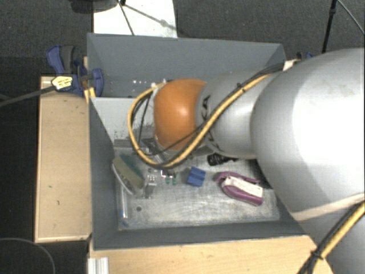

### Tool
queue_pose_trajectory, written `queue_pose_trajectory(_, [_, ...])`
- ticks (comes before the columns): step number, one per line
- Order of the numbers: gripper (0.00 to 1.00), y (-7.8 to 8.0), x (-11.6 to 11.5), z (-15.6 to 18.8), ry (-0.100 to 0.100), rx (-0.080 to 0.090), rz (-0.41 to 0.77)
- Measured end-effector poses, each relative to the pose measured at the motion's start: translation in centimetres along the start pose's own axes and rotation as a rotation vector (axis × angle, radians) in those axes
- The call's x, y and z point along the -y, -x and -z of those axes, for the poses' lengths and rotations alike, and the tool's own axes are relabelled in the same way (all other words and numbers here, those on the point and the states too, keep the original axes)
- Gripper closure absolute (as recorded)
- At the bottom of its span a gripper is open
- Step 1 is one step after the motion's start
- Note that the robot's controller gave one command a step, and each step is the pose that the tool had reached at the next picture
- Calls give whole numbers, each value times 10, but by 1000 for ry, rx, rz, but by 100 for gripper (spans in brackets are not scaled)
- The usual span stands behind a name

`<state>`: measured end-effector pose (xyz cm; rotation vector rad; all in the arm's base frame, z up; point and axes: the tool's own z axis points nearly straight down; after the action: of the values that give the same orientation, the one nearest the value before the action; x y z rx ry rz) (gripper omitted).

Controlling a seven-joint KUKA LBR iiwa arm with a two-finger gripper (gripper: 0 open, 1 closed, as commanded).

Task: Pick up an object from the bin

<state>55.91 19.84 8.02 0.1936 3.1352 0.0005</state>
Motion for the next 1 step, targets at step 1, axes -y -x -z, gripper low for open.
queue_pose_trajectory(1, [0, 23, 68, 67, 1, 7, -210])
